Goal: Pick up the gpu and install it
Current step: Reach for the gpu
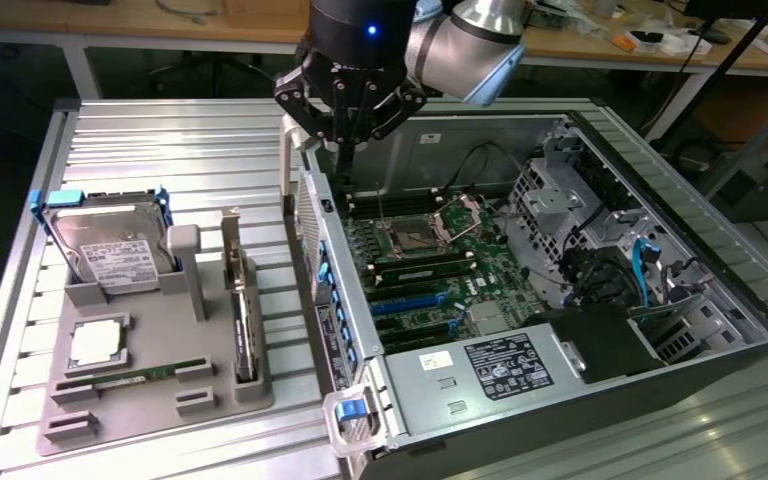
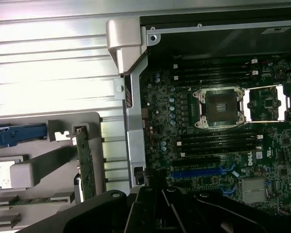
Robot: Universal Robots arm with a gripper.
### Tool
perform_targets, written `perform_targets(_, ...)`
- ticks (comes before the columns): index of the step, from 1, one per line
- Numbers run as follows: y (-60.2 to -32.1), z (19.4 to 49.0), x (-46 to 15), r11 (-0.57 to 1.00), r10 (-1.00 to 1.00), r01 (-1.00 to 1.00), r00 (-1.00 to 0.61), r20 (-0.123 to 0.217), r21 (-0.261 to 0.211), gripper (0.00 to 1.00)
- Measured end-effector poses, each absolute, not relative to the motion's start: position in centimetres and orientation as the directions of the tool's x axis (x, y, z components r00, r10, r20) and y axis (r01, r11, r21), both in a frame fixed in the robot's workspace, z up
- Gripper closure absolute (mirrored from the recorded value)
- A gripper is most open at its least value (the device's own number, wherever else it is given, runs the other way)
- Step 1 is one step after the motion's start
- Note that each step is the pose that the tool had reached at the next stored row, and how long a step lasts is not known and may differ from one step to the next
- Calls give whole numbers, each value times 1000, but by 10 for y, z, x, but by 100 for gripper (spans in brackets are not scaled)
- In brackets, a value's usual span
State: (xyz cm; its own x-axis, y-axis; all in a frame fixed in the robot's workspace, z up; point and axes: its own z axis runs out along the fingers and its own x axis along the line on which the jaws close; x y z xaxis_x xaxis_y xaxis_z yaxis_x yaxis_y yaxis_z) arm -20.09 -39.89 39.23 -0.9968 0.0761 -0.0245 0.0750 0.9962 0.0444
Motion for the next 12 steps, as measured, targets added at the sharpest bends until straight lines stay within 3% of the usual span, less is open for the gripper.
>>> perform_targets(12,-399,392,-217,996,76,75,-997,-25,44,89)
